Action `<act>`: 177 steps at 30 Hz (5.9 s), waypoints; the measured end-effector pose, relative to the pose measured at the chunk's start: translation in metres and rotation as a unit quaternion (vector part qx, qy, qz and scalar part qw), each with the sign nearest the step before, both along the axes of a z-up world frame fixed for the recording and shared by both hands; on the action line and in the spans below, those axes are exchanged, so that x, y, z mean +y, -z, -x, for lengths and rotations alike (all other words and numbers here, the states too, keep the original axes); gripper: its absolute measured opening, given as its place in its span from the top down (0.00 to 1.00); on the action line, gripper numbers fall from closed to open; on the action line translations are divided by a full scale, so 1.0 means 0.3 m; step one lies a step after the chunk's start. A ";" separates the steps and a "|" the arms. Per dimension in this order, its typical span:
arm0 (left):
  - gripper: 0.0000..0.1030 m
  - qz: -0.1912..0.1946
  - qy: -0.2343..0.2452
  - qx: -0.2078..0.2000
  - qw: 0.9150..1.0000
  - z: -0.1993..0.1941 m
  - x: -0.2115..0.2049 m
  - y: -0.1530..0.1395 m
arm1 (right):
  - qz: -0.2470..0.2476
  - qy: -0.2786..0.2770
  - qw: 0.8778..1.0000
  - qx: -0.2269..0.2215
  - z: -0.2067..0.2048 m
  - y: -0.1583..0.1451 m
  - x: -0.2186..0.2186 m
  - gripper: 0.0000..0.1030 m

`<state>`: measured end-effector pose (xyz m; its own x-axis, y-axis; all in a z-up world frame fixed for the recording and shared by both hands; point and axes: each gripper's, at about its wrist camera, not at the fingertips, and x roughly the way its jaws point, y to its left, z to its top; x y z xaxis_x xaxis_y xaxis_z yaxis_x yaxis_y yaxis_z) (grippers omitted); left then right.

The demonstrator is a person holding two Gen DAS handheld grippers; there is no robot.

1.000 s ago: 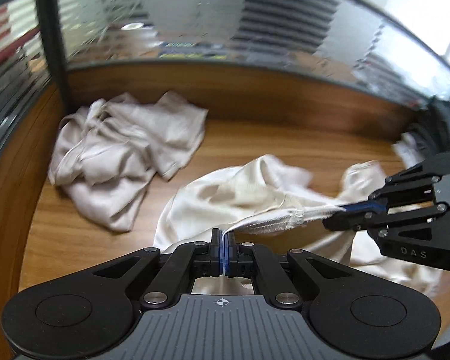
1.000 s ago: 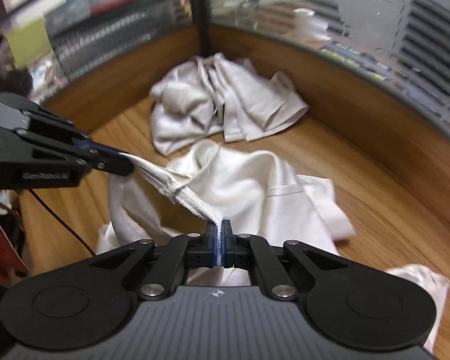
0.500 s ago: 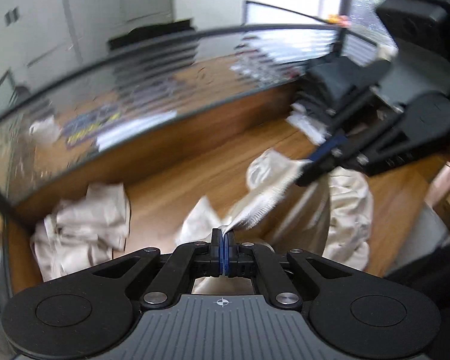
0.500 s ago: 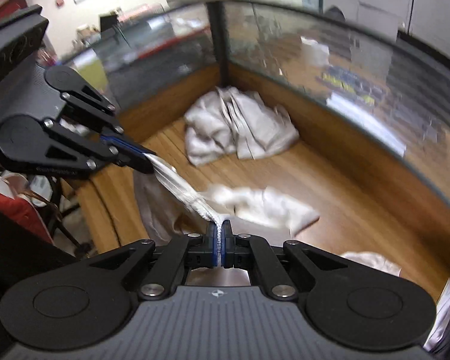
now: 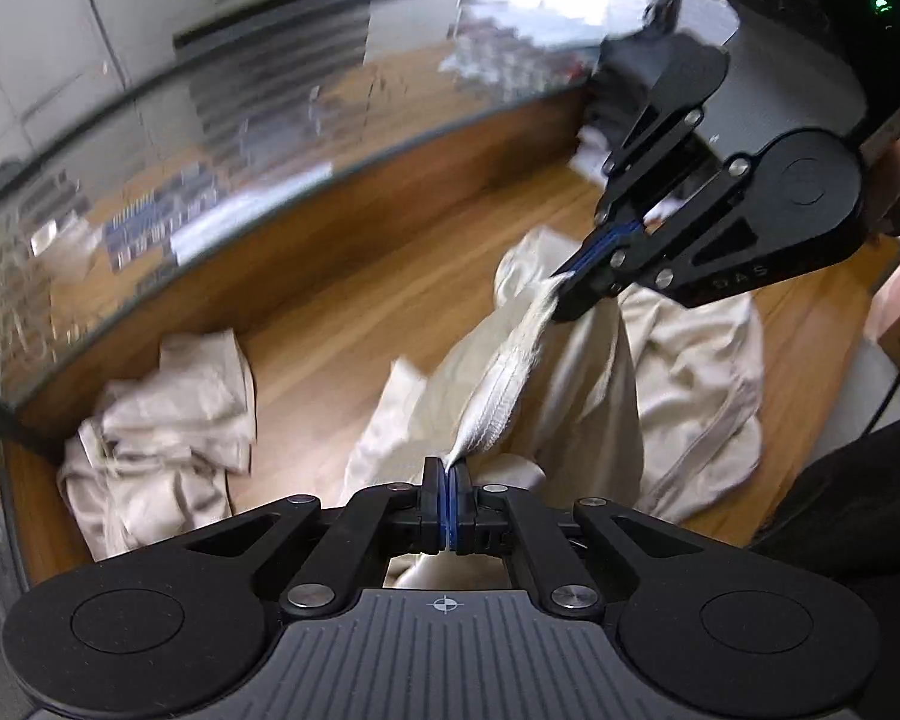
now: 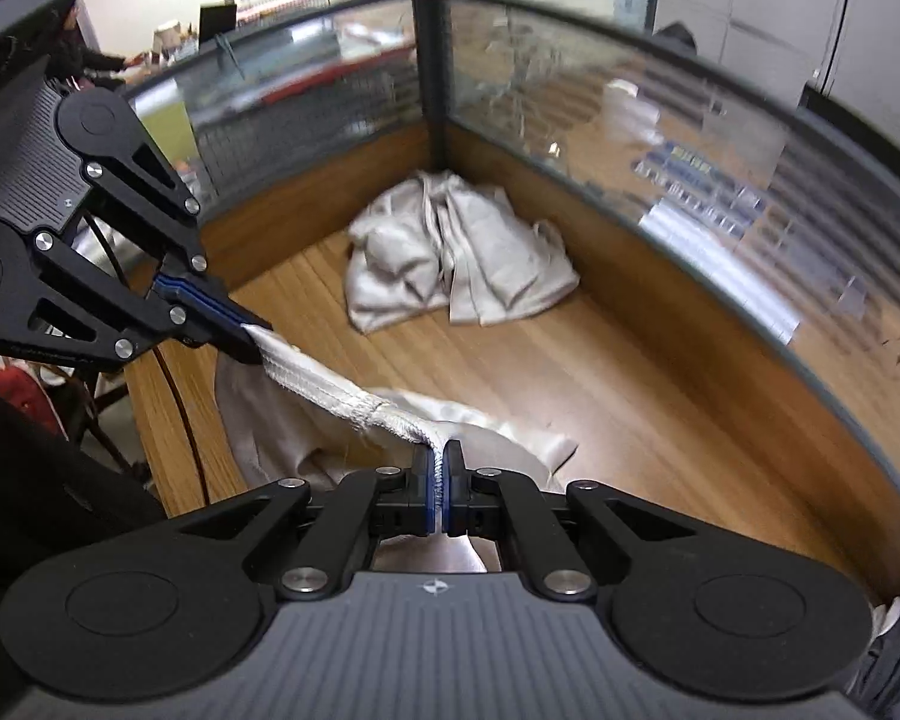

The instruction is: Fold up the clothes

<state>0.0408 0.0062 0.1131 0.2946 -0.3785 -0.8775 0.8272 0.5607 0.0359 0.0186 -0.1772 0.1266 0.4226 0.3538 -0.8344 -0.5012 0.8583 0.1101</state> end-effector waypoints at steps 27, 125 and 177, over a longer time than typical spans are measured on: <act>0.93 -0.027 -0.177 0.096 0.979 -0.323 0.098 0.644 | 0.069 -0.016 0.997 0.043 -0.301 0.738 0.148 0.92; 0.97 0.025 -0.241 0.214 0.946 -0.137 0.072 0.642 | 0.019 -0.028 0.995 0.092 0.125 0.583 0.177 0.94; 0.97 0.060 -0.204 0.184 0.960 0.132 0.294 0.447 | -0.096 -0.011 0.987 0.125 -0.024 0.597 0.240 0.78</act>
<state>0.0012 0.0946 -0.0209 0.1188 -0.4017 -0.9080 0.4827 0.8225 -0.3007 0.0258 -0.1053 -0.0526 0.2023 0.5219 -0.8287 -0.4564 0.7989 0.3917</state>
